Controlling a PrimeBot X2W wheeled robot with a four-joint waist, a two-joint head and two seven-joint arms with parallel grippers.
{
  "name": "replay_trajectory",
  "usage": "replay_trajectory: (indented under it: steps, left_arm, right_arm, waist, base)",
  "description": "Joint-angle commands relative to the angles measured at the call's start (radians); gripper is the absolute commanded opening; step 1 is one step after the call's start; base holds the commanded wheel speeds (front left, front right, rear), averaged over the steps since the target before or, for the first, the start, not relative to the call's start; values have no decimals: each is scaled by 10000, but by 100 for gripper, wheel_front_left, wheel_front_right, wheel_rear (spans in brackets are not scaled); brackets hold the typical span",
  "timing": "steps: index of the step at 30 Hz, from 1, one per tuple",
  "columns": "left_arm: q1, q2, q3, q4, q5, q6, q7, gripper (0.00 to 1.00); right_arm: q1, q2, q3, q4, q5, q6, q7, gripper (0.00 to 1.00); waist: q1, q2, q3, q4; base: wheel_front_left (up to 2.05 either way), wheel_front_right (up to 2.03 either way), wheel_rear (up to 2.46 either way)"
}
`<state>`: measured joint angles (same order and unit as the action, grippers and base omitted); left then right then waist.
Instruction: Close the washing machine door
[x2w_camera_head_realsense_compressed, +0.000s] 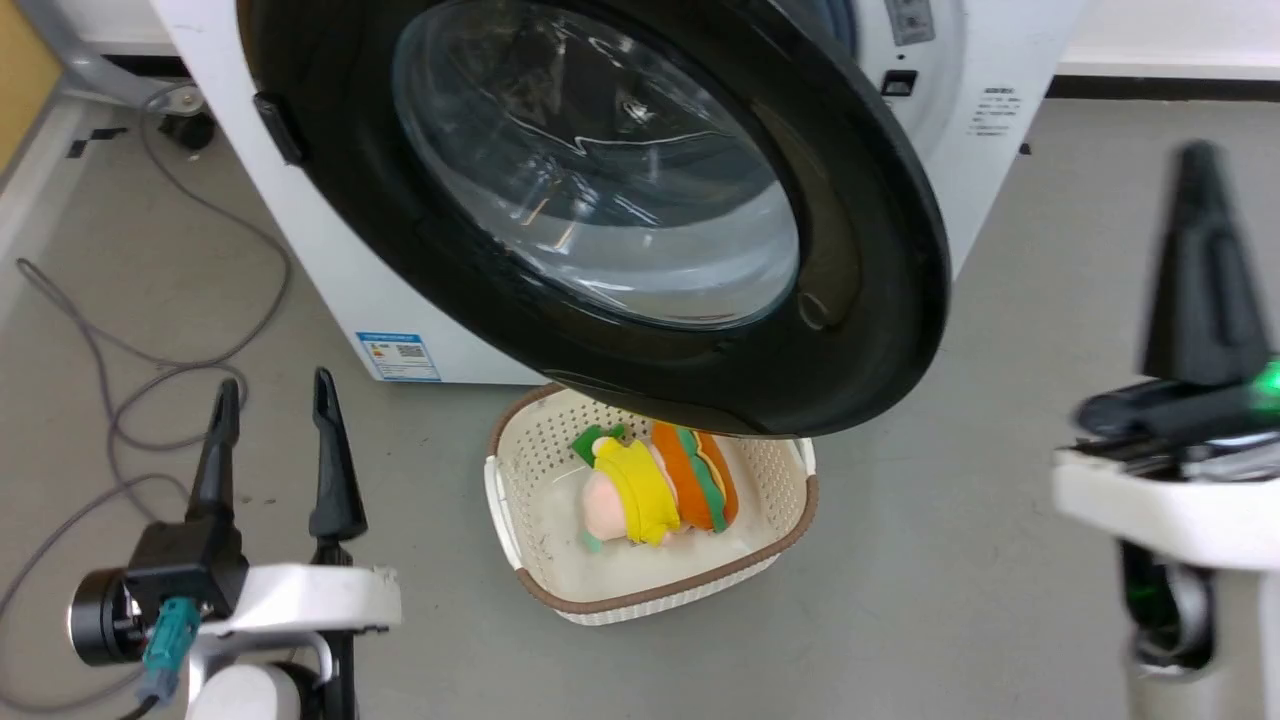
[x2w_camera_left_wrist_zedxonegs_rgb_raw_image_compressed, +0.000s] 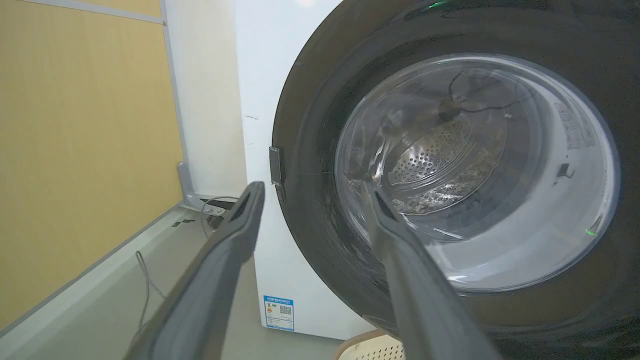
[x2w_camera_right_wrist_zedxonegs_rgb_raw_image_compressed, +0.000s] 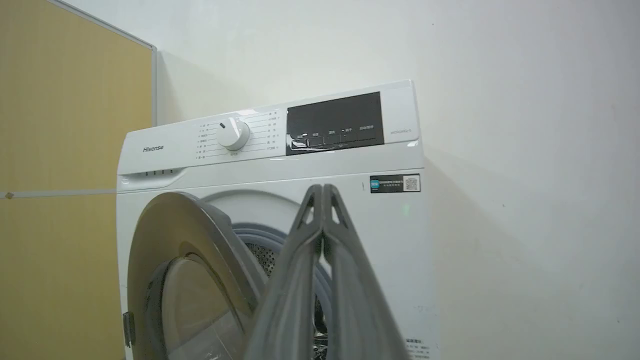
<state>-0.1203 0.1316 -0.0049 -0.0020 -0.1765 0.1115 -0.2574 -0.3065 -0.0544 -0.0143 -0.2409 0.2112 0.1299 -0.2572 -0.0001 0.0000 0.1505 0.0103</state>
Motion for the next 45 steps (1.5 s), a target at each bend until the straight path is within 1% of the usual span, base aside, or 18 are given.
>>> replay_trajectory:
  steps: [1, 5, 9, 13, 16, 23, 28, 38, 45]
  left_arm:
    - [186, -85, 83, -50, 117, -27, -43, 100]
    - [452, -318, 348, 11, 356, -138, -43, 100]
    - [499, -482, 525, 53, 546, -252, -43, 100]
    - [439, -618, 605, 32, 677, -321, -43, 100]
    - [386, -693, 587, -32, 791, -300, -43, 100]
    - [75, -763, 500, -68, 1050, -379, -43, 100]
    - [-187, -788, 305, -109, 1162, -390, -43, 100]
    - [-905, -809, -33, -171, 1143, -364, -43, 100]
    - [-1263, -812, -320, -240, 934, -196, -43, 100]
  right_arm:
    - [-166, -131, 260, -100, 24, 8, -46, 0]
    - [-278, -783, 1696, -287, 162, 8, -46, 0]
    - [-308, -1559, 2952, -117, 117, 8, -46, 0]
    - [-255, -2221, 3773, 352, -205, 8, -46, 0]
    - [-153, -2557, 4028, 873, -395, 8, -46, 0]
    - [-37, -2848, 3557, 2133, -504, 8, -46, 0]
    - [-354, -2919, 3022, 2953, -455, 8, -46, 0]
    - [-1929, -3012, 1734, 4165, -410, 8, -46, 0]
    - [-3278, -3110, 1099, 5032, -424, 8, -46, 0]
  waist:
    - [1, 0, -8, 76]
    - [1, 0, 22, 225]
    - [1, 0, 159, 335]
    - [1, 0, 366, 404]
    - [1, 0, 557, 439]
    - [1, 0, 1099, 520]
    - [1, 0, 1586, 587]
    - [1, 0, 2661, 872]
    - [1, 0, 3314, 1094]
  base:
    - [0, 0, 0]
    - [0, 0, 0]
    - [0, 0, 0]
    - [0, 0, 0]
    - [0, 0, 0]
    - [0, 0, 0]
    - [0, 0, 0]
    - [0, 0, 0]
    - [0, 0, 0]
